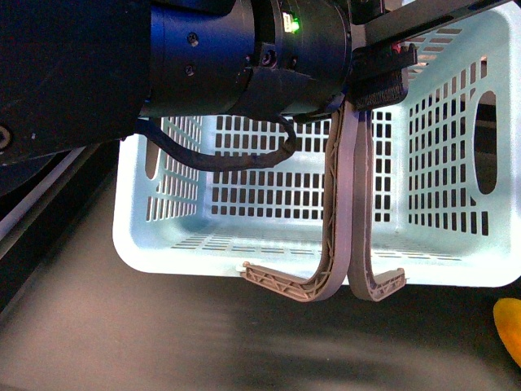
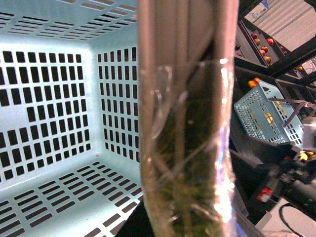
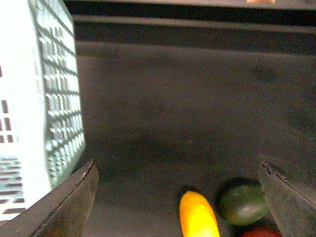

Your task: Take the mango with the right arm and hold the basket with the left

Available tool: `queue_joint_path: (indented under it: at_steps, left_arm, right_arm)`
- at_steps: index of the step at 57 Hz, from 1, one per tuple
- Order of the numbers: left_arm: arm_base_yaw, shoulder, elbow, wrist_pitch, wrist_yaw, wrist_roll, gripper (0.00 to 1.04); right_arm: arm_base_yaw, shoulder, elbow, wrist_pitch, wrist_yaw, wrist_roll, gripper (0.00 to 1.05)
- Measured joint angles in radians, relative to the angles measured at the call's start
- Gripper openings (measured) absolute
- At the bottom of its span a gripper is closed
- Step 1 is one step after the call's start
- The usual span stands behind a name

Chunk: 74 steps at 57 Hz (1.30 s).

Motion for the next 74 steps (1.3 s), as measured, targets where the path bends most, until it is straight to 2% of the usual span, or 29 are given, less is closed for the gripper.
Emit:
queue_joint_path:
  at_steps: [8, 39, 57, 74]
  left_arm:
    - [0.000, 0.000, 0.000, 0.000, 0.000, 0.000, 0.06]
    - [0.000, 0.000, 0.000, 0.000, 0.000, 0.000, 0.06]
    - [0.000, 0.000, 0.000, 0.000, 0.000, 0.000, 0.06]
    - [0.000, 0.000, 0.000, 0.000, 0.000, 0.000, 0.06]
  right_arm:
    - [-0.037, 0.219, 0.068, 0.059, 0.004, -0.043, 0.97]
    - [-0.093, 0.773, 0.301, 0.089, 0.055, -0.149, 0.97]
    - [-0.100, 0.871, 0.367, 0.080, 0.060, -0.180, 0.97]
    - [-0.071, 0.965, 0.438, 0.060, 0.085, -0.200, 0.97]
